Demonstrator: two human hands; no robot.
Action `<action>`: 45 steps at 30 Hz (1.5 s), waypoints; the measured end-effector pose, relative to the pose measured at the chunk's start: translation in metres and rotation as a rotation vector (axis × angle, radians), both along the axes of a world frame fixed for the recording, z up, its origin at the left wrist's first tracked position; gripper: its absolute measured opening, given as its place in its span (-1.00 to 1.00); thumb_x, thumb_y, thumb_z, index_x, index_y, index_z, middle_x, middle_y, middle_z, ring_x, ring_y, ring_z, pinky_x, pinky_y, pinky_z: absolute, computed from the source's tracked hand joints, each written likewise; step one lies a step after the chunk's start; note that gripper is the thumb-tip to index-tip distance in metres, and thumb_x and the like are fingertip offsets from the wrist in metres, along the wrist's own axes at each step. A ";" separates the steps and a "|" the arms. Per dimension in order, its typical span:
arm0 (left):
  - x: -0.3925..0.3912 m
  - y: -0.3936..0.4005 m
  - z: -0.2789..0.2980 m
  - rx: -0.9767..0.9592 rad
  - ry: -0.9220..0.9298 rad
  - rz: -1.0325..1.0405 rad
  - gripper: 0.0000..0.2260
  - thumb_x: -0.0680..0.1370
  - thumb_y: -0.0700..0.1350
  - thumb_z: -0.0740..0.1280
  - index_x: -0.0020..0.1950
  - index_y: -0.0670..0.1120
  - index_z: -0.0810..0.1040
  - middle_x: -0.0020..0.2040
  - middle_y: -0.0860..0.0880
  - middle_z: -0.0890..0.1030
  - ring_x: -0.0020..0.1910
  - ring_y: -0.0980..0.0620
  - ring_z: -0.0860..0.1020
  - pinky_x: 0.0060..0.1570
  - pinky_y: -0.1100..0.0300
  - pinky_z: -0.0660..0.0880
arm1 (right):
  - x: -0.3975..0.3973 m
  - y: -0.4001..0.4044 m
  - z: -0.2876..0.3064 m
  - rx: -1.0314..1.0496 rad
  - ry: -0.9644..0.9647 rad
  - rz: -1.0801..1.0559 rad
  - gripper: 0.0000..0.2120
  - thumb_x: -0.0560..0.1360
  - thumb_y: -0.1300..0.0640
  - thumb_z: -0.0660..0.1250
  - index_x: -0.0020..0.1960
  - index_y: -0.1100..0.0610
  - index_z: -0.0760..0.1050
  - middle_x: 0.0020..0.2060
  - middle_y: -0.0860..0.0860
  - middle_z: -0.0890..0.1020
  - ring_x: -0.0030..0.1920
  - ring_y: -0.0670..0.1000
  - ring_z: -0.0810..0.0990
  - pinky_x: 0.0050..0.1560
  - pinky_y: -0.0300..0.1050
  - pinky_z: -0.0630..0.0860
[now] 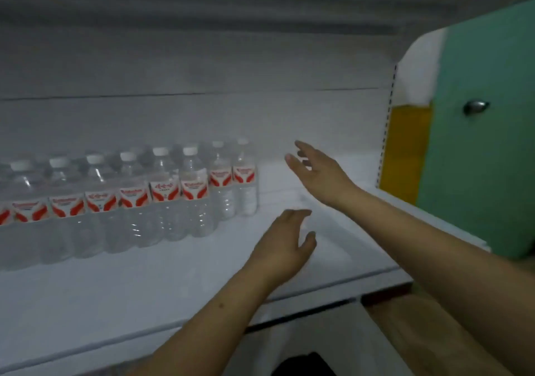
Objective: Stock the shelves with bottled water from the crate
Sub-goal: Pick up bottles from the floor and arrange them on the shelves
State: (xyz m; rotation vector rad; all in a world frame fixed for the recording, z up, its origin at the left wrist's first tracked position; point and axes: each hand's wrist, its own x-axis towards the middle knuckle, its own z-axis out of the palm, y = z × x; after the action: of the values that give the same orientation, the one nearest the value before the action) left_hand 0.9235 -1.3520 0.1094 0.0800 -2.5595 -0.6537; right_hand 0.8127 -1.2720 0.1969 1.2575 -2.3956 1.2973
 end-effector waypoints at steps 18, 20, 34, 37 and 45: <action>-0.010 0.360 -0.285 -0.271 -0.761 -0.692 -0.53 0.59 0.01 0.22 0.49 -0.06 0.28 0.41 -0.18 0.35 0.29 -0.20 0.42 0.23 -0.04 0.43 | 0.073 0.481 -0.368 0.058 -0.643 -1.048 -0.48 0.64 -0.12 0.13 0.48 0.16 0.29 0.30 0.11 0.52 0.25 0.10 0.52 0.06 -0.21 0.36; -0.003 0.376 -0.314 -0.250 -0.885 -0.711 -0.53 0.59 0.00 0.24 0.49 -0.05 0.28 0.39 -0.18 0.37 0.27 -0.19 0.43 0.21 -0.02 0.45 | 0.098 0.506 -0.429 0.136 -0.780 -1.105 -0.46 0.63 -0.11 0.16 0.50 0.18 0.26 0.31 0.15 0.51 0.24 0.15 0.52 0.12 -0.09 0.43; 0.006 0.383 -0.402 -0.120 -1.272 -0.577 -0.56 0.61 0.03 0.24 0.46 -0.10 0.35 0.37 -0.14 0.45 0.29 -0.11 0.46 0.26 0.07 0.43 | 0.190 0.500 -0.707 0.690 -1.125 -0.993 -0.31 0.41 -0.14 0.42 0.41 0.15 0.32 0.30 0.19 0.45 0.30 0.23 0.46 0.24 0.10 0.47; 0.004 0.378 -0.414 -0.150 -1.308 -0.552 -0.57 0.60 0.05 0.23 0.42 -0.12 0.38 0.34 -0.15 0.46 0.28 -0.09 0.47 0.23 0.09 0.43 | 0.181 0.494 -0.728 0.891 -1.033 -1.000 -0.20 0.49 0.05 0.41 0.55 0.22 0.06 0.43 0.22 0.27 0.43 0.24 0.27 0.38 0.12 0.30; -0.005 0.367 -0.423 -0.102 -1.344 -0.464 -0.57 0.60 0.04 0.21 0.44 -0.08 0.35 0.35 -0.12 0.45 0.27 -0.09 0.46 0.22 0.08 0.43 | 0.161 0.512 -0.759 0.828 -1.141 -0.919 -0.50 0.39 0.01 0.50 0.26 0.12 0.46 0.13 0.14 0.58 0.10 0.13 0.56 0.16 0.03 0.50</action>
State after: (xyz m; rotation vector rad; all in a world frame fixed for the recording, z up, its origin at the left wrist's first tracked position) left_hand 0.9188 -0.9848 -0.3134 -0.1875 -3.9768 -0.7768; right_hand 0.9738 -0.7600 -0.5619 -0.9643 -3.6267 0.7219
